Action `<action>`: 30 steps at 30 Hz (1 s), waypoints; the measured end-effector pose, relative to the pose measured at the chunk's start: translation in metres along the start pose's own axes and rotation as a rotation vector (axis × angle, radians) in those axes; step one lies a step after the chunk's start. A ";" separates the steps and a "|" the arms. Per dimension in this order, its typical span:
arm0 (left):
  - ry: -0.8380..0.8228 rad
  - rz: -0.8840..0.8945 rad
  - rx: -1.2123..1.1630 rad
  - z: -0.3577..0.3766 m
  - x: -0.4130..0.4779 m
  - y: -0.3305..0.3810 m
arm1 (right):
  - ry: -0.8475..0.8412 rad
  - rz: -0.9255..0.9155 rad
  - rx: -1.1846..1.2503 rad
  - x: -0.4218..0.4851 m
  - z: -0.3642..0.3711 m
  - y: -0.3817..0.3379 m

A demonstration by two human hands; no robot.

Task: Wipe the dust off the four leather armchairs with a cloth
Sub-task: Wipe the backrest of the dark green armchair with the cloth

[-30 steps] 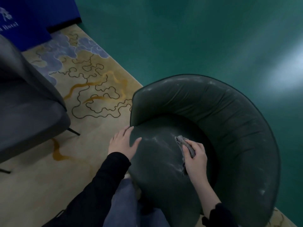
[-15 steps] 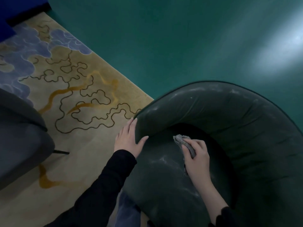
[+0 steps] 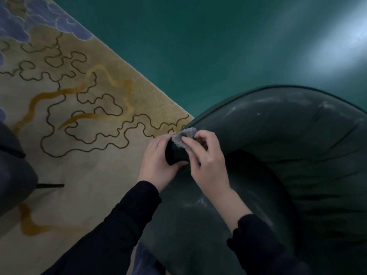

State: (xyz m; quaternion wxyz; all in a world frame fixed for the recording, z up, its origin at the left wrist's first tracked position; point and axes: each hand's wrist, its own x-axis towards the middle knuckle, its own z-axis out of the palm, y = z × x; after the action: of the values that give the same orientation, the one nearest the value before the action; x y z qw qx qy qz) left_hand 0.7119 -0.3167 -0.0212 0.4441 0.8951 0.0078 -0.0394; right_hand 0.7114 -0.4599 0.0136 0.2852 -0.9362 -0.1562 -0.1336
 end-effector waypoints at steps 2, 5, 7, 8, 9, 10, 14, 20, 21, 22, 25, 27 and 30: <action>0.016 0.002 -0.020 0.002 0.000 -0.002 | 0.010 -0.048 -0.033 -0.002 0.003 0.010; 0.024 0.032 -0.046 0.003 0.000 -0.004 | 0.081 0.007 -0.061 -0.002 -0.002 0.026; 0.032 0.032 -0.064 0.003 -0.001 -0.003 | 0.169 0.123 -0.047 0.000 -0.010 0.035; 0.039 0.030 -0.072 0.003 -0.002 -0.002 | 0.198 0.153 -0.039 0.001 -0.012 0.036; 0.042 0.029 -0.078 0.004 -0.002 -0.002 | 0.210 0.146 -0.036 0.001 -0.013 0.034; 0.043 0.026 -0.085 0.005 -0.003 -0.002 | 0.201 0.103 -0.037 0.001 -0.012 0.029; 0.065 0.019 -0.137 0.006 -0.002 -0.005 | -0.016 -0.185 -0.047 -0.010 0.009 0.004; 0.059 -0.007 -0.164 0.004 -0.002 -0.003 | 0.092 -0.076 -0.121 -0.003 0.000 0.034; 0.059 -0.017 -0.166 0.005 -0.003 -0.002 | 0.158 0.040 -0.112 -0.001 -0.004 0.038; 0.062 -0.027 -0.169 0.004 -0.003 -0.001 | 0.212 0.135 -0.093 0.001 -0.007 0.039; 0.071 -0.036 -0.185 0.005 -0.004 0.000 | 0.229 0.073 -0.052 -0.002 -0.001 0.025; 0.080 -0.043 -0.198 0.005 -0.003 0.000 | 0.101 -0.127 -0.039 -0.012 0.010 0.011; 0.070 -0.037 -0.185 0.004 -0.003 0.001 | -0.029 -0.267 -0.099 -0.021 0.012 0.016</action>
State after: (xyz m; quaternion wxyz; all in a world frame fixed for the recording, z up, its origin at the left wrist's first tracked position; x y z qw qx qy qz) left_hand 0.7086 -0.3200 -0.0226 0.5237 0.8507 0.0432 -0.0152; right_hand 0.6998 -0.4705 -0.0115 0.2159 -0.9219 -0.2766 -0.1644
